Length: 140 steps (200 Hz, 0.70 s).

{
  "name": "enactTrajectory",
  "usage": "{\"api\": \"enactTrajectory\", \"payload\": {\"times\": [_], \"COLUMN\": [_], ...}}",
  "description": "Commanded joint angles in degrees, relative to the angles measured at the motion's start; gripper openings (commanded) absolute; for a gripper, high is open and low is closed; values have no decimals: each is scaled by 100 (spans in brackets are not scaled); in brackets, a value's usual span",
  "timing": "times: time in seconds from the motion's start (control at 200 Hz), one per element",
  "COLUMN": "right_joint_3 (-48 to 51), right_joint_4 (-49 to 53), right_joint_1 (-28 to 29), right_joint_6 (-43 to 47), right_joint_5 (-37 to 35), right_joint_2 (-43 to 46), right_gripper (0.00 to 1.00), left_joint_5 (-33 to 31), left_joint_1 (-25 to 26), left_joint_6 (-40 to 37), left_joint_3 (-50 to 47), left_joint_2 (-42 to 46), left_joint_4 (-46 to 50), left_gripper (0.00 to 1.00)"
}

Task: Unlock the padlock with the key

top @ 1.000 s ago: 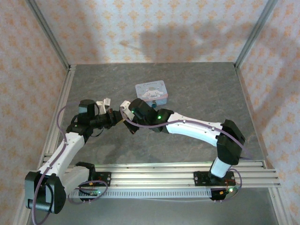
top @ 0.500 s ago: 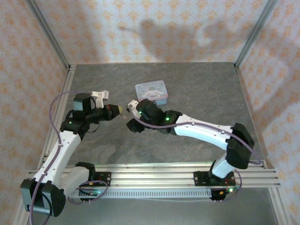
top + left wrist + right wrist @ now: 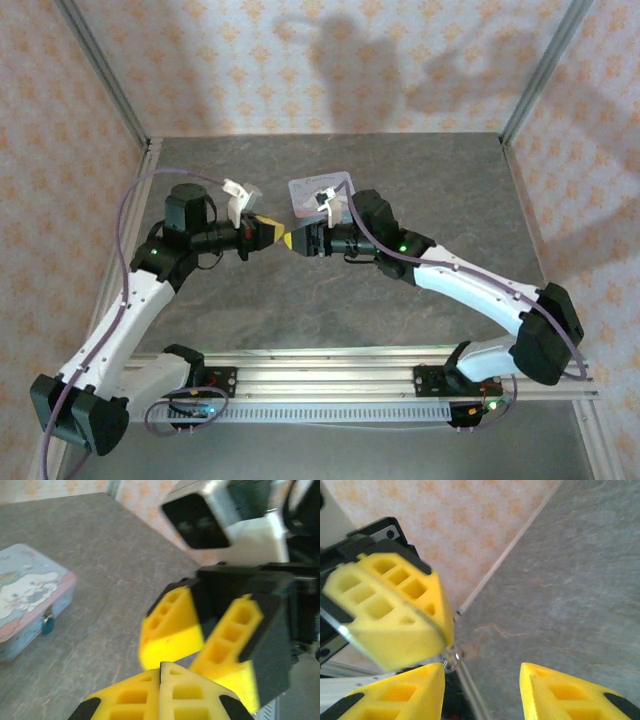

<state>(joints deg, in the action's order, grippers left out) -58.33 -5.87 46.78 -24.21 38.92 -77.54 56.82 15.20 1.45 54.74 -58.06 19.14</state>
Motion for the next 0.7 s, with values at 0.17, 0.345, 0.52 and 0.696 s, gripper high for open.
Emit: {"api": "enactTrajectory", "payload": {"times": [0.17,0.345,0.52,0.696], "right_joint_3": [393,588,712,779], "right_joint_4": [-1051,-892,-872,-1050], "right_joint_1": [-20,-20,-20,-20], "right_joint_6": [-697,-594,-593,-651], "right_joint_5": [497,452,460,516], "right_joint_2": [452,793,939,936], "right_gripper": [27,19,25,19], "left_joint_5": [585,741,973,1205], "left_joint_1": [455,595,711,765], "left_joint_6": [-211,32,172,249], "left_joint_3": [486,627,779,947], "left_joint_2": [-360,-548,-710,-876], "left_joint_4": [45,-50,-52,155], "left_gripper": [0,0,0,0]}}
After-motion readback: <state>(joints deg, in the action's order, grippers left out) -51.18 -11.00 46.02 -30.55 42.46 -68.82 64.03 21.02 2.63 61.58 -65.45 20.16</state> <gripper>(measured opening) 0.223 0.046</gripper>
